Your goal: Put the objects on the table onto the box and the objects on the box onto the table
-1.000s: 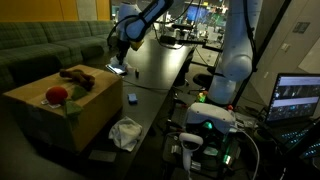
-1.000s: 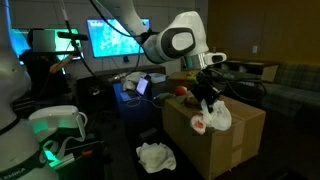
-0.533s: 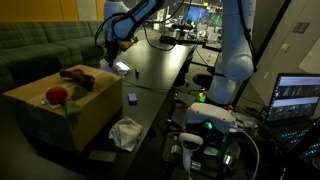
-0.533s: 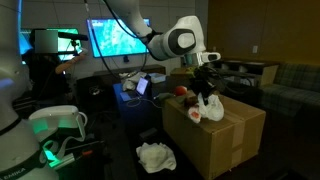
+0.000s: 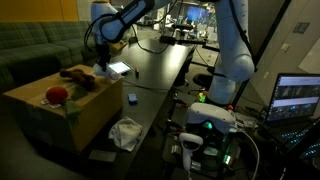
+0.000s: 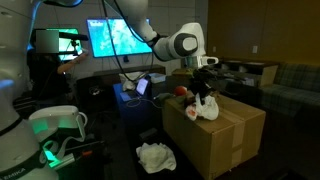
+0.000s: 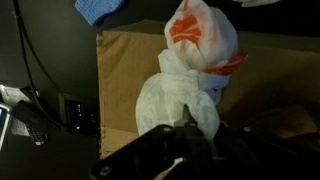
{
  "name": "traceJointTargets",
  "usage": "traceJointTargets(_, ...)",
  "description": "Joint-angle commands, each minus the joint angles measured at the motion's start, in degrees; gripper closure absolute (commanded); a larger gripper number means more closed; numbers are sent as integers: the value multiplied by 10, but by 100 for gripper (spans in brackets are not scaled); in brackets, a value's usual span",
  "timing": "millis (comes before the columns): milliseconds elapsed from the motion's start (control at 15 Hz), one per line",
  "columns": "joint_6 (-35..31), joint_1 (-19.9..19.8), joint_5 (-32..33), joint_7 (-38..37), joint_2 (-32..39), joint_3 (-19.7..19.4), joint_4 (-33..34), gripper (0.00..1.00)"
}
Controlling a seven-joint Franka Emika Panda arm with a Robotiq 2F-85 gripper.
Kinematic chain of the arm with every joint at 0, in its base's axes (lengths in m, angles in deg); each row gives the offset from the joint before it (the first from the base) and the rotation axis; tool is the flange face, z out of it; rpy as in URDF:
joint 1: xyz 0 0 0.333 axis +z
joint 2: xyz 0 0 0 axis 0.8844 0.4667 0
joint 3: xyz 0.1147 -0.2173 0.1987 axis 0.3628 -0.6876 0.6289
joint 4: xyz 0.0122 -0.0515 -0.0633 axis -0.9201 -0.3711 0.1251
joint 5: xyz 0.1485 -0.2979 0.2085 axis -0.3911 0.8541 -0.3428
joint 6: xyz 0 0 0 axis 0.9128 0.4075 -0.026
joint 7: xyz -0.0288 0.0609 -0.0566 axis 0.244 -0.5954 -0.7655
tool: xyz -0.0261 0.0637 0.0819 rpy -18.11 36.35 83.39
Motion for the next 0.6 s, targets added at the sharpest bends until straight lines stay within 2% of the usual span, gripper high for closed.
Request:
traceJointTargets(0,29,10,-11,-16,23,3,46,99)
traceJointTargets(533,15,40,23,-82,48,-16,72,99)
